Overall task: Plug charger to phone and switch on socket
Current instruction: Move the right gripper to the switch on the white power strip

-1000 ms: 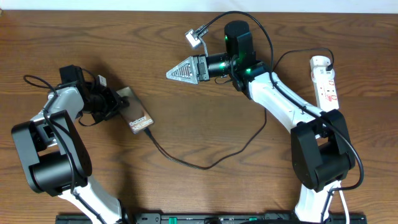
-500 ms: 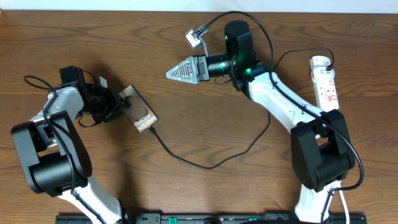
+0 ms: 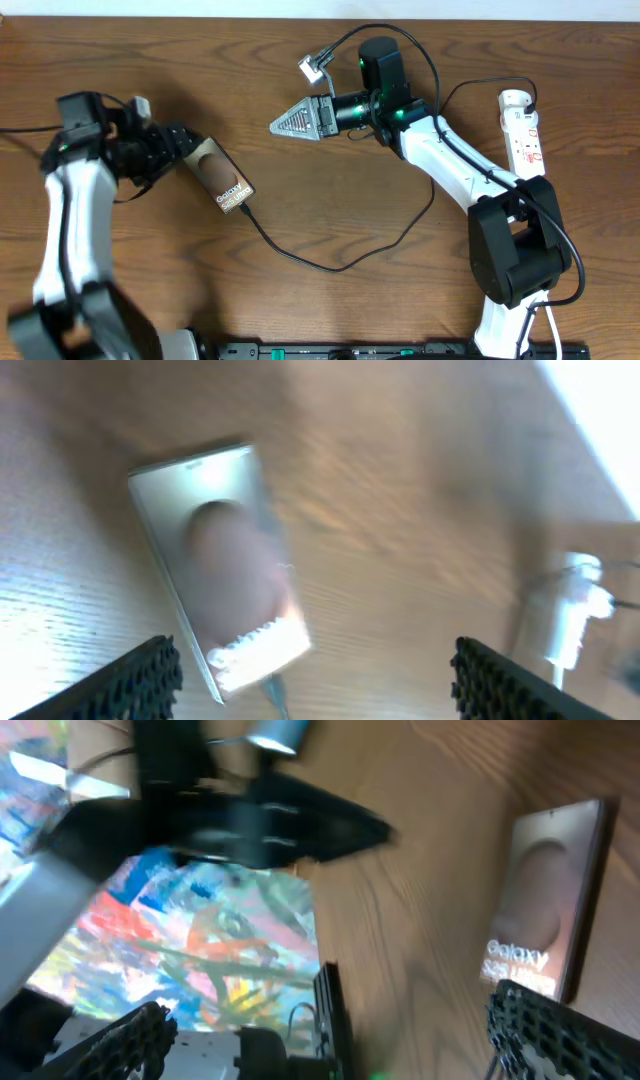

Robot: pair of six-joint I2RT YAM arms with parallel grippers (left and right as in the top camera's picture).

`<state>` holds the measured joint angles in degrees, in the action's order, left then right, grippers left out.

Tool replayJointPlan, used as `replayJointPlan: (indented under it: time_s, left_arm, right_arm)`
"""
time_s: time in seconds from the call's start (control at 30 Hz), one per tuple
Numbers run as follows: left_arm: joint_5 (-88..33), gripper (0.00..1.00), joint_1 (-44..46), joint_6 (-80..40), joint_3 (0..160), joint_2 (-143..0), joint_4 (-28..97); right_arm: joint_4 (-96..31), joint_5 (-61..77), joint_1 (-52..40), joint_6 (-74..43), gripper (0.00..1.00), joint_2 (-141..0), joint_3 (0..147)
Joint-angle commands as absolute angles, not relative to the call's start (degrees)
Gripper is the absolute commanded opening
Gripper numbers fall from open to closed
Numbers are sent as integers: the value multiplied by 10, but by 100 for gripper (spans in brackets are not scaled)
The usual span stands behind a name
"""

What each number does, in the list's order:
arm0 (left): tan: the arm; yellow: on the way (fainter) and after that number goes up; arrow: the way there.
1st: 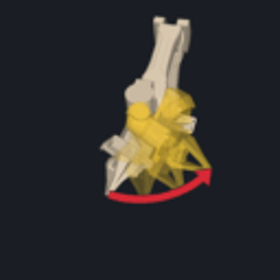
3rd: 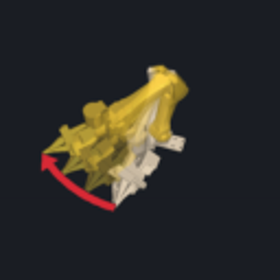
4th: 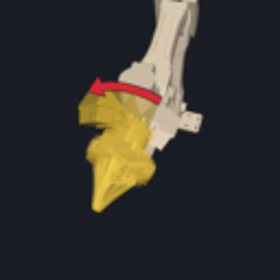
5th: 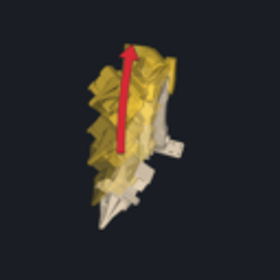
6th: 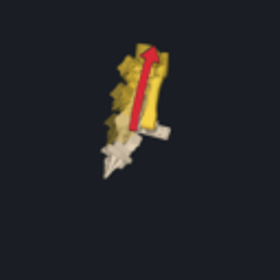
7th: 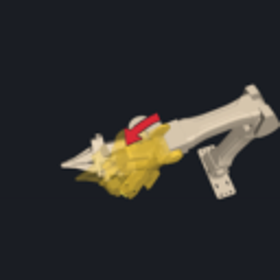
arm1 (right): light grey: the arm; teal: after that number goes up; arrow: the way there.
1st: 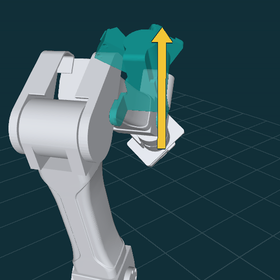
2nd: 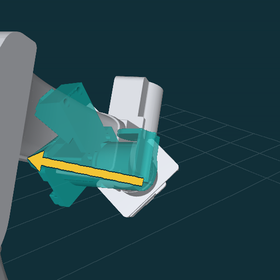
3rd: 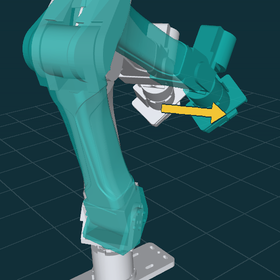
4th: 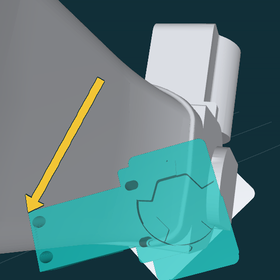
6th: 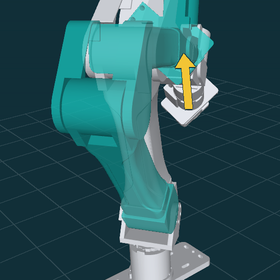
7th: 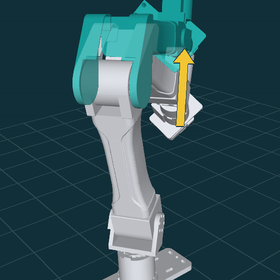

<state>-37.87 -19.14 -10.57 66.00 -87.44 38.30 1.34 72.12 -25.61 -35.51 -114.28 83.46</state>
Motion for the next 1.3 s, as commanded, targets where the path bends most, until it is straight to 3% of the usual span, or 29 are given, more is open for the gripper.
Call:
replayJointPlan:
  time_s: [0.0,0.2,0.43,0.57,0.77,1.03,1.27]
  left_arm:
    - [-436,90,-194,-103,675,-772,401]
    - [-472,92,-194,-115,675,-639,405]
    - [-471,92,-194,-117,675,-561,416]
    - [-469,92,-194,-116,675,-568,433]
    - [-469,92,-194,-109,675,-599,435]
    - [-469,92,-194,-100,675,-634,435]
    - [-469,92,-192,-69,675,-651,443]
  right_arm:
    - [-33,702,-233,-303,99,-1140,842]
    - [-275,469,-179,-231,99,-1124,869]
    - [-617,127,-109,-145,99,-1084,1072]
    - [-691,34,-40,-131,99,-1063,1173]
    - [-700,64,121,-71,99,-1059,1223]
    - [-721,349,328,88,99,-1101,1222]
    - [-795,546,402,258,99,-1196,1222]
